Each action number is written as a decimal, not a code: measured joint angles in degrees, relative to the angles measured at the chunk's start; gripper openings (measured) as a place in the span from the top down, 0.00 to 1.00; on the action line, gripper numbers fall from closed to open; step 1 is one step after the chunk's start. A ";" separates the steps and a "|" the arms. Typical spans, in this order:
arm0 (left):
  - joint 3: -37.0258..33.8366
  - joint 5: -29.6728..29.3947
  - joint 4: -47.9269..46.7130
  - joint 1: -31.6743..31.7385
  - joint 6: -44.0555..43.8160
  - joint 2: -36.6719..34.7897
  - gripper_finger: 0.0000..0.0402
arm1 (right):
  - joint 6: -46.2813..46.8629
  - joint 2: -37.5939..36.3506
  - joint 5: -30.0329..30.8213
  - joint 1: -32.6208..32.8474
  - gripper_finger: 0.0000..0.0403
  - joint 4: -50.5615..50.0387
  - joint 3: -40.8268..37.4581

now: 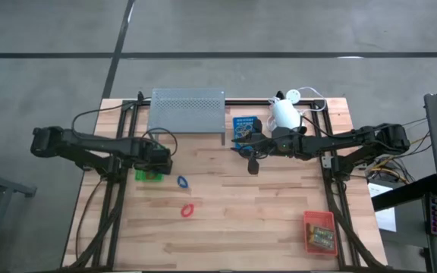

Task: Pick & Place Office Desk Supplies
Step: Put the blue spring rubber band into the green bin

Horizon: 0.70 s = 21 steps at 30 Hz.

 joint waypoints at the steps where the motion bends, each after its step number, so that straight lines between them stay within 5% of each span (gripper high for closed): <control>1: 0.48 -0.14 -0.39 0.00 0.02 0.00 0.54 | 0.00 0.00 -0.01 0.01 0.68 0.00 0.00; 11: 5.74 -2.03 -2.23 0.00 4.20 0.00 0.54 | 0.00 0.00 0.01 0.02 0.68 0.02 0.00; 21: 11.98 -10.71 0.02 -4.16 12.69 0.00 0.52 | 0.00 0.00 -0.01 0.02 0.68 0.00 0.00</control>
